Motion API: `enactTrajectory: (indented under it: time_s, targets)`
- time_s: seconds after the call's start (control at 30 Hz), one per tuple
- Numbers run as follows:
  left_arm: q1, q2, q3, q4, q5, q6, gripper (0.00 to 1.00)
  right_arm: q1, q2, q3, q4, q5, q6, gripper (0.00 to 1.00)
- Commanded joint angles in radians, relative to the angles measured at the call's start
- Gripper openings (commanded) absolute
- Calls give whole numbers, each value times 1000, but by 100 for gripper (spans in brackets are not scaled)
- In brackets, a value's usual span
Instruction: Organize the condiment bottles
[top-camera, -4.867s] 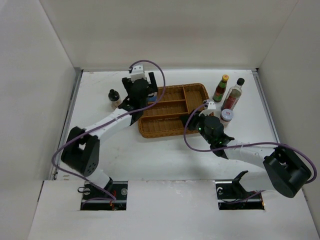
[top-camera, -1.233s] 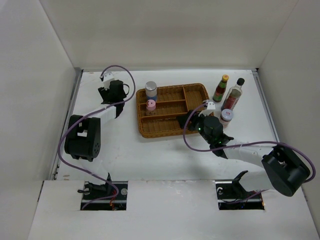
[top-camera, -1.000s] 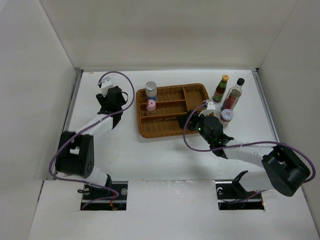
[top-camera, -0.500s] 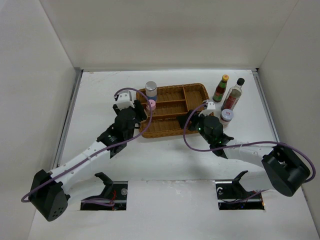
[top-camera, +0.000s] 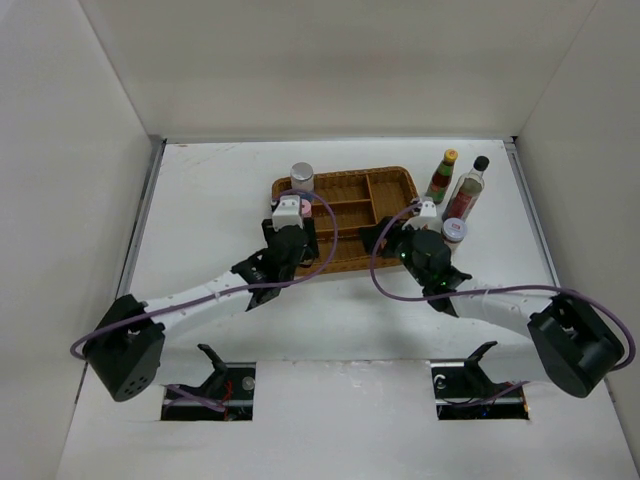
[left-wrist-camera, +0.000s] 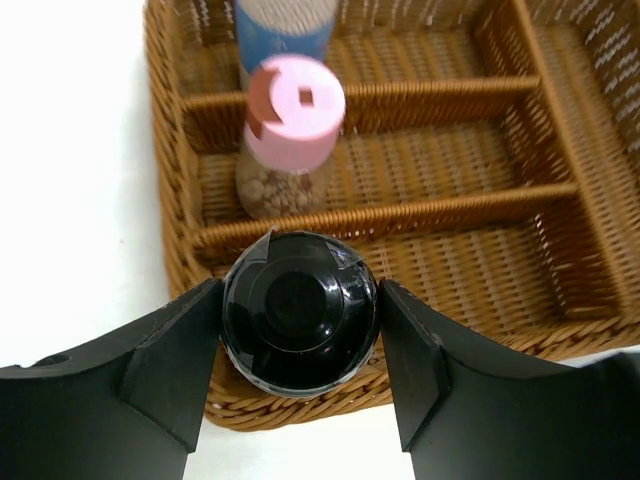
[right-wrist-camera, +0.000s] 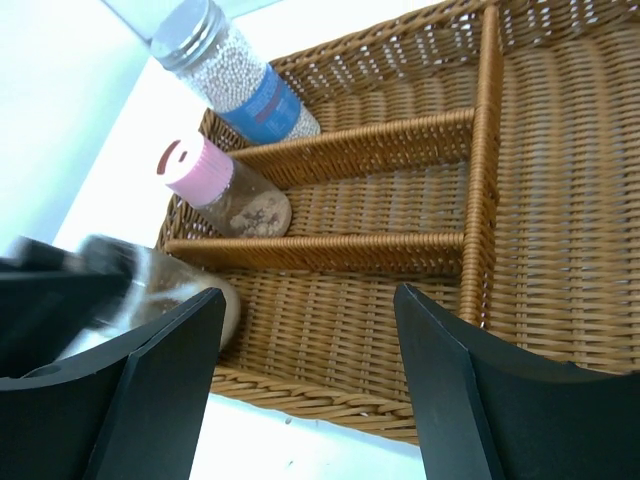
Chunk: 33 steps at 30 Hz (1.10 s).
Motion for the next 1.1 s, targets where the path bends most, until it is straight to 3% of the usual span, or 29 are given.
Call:
enactTrajectory:
  time_s: [0.0,0.13,0.2,0.27,0.33,0.43,0.53,0.63,0.87,1.07]
  targets:
    - [-9,53,-7,123,16,-15,37,-12,-42,-14,48,27,-15,75]
    - [-15,93,-36,181,25,-16,46,-15,-64,-19,37,39,-21,67]
    - [-15,97,-45,187,25,-17,52,-15,-73,-16,25,39,-23,52]
    - [-11,89,-57,193,25,-17,64,-15,-81,-7,-1,41,-23,39]
    - [-7,63,-76,208,27,-15,79,-14,-88,5,-29,45,-25,36]
    - [12,2,-97,230,39,-10,100,-11,-122,21,-82,94,-34,46]
    - [46,-81,-114,250,53,-9,100,-1,-182,25,-164,157,-37,66]
    - [75,-205,-172,320,48,-7,100,0,-258,28,-266,180,-35,77]
    - [282,-477,-364,449,1,-33,100,-86,-375,76,-487,346,-41,85]
    - [339,-425,-444,494,22,-139,100,-198,-288,136,-634,505,-72,86]
